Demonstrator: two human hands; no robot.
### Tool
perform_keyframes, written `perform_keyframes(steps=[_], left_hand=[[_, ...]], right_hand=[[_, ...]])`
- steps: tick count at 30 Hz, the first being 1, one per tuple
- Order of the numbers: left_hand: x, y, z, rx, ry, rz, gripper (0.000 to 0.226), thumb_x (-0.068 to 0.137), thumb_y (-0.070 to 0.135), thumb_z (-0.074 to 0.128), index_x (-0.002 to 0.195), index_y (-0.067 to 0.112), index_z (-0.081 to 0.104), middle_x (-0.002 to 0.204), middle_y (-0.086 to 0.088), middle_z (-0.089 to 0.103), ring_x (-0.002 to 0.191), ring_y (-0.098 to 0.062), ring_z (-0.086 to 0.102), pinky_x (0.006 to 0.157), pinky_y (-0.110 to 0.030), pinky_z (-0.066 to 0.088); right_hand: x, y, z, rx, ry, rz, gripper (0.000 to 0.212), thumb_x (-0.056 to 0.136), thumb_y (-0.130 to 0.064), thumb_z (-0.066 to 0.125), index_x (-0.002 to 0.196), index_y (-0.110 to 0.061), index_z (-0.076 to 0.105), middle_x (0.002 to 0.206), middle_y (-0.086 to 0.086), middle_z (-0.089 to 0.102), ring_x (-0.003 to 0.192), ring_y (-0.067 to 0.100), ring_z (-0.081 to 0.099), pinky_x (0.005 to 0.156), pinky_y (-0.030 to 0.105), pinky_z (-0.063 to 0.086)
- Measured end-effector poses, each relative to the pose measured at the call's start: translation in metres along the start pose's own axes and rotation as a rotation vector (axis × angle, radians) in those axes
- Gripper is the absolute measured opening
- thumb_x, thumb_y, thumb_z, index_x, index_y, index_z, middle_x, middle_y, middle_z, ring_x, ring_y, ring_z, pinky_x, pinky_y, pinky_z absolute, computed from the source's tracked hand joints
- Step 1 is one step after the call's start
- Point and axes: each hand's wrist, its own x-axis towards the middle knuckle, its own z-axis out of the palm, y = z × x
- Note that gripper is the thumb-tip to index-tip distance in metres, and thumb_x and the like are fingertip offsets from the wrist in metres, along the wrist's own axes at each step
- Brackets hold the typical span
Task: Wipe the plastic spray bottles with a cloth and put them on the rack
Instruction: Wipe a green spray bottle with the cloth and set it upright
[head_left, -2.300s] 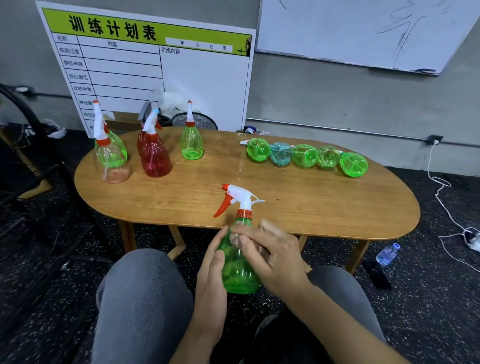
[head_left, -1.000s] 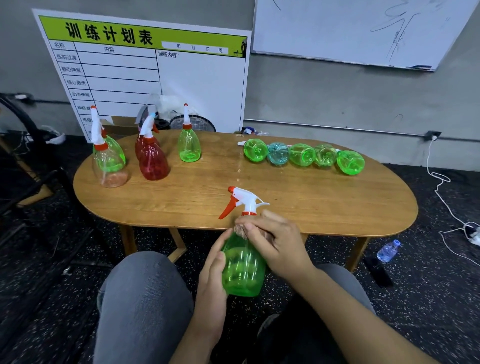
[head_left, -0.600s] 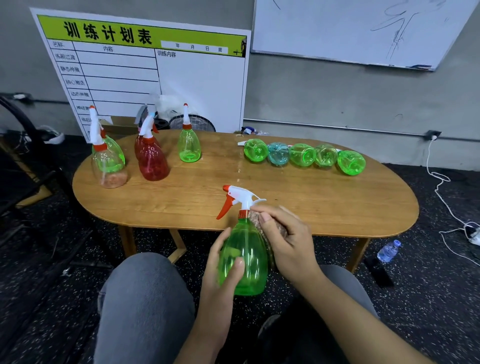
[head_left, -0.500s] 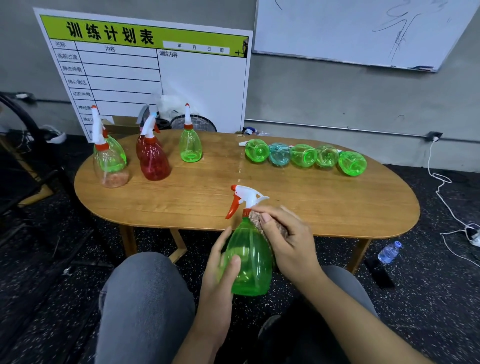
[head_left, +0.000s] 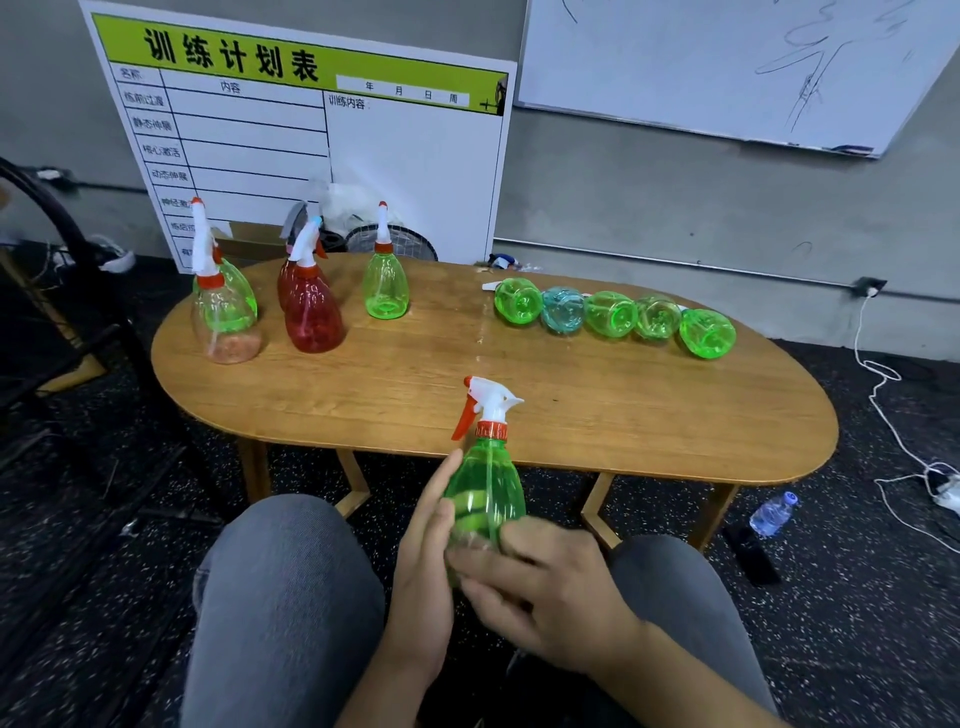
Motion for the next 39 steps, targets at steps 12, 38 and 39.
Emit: perform_keyframes(steps=[12, 38, 39], left_hand=[[-0.001, 0.002, 0.003, 0.098, 0.061, -0.044, 0.043, 0.112, 0.031, 0.038, 0.131, 0.060, 0.065, 0.140, 0.018, 0.067, 0.130, -0.008, 0.064, 0.111, -0.046, 0.052], [0.005, -0.007, -0.002, 0.050, 0.036, -0.041, 0.037, 0.111, 0.038, 0.041, 0.139, 0.045, 0.064, 0.142, 0.004, 0.068, 0.133, -0.020, 0.064, 0.114, -0.054, 0.049], [0.005, -0.008, -0.002, 0.039, 0.044, -0.056, 0.038, 0.115, 0.031, 0.038, 0.140, 0.041, 0.064, 0.139, 0.003, 0.070, 0.131, -0.020, 0.066, 0.112, -0.050, 0.050]], right_hand=[[0.048, 0.038, 0.003, 0.218, 0.092, 0.461, 0.030, 0.104, -0.043, 0.055, 0.114, -0.031, 0.081, 0.089, -0.010, 0.074, 0.075, 0.005, 0.058, 0.065, 0.023, 0.045], [0.030, 0.016, 0.006, 0.109, 0.187, 0.347, 0.024, 0.103, -0.036, 0.059, 0.116, -0.029, 0.078, 0.074, -0.015, 0.047, 0.059, 0.003, 0.045, 0.051, 0.019, 0.037], [0.024, 0.012, 0.006, 0.087, 0.170, 0.299, 0.022, 0.103, -0.033, 0.062, 0.114, -0.026, 0.079, 0.077, -0.013, 0.048, 0.060, 0.001, 0.043, 0.052, 0.018, 0.036]])
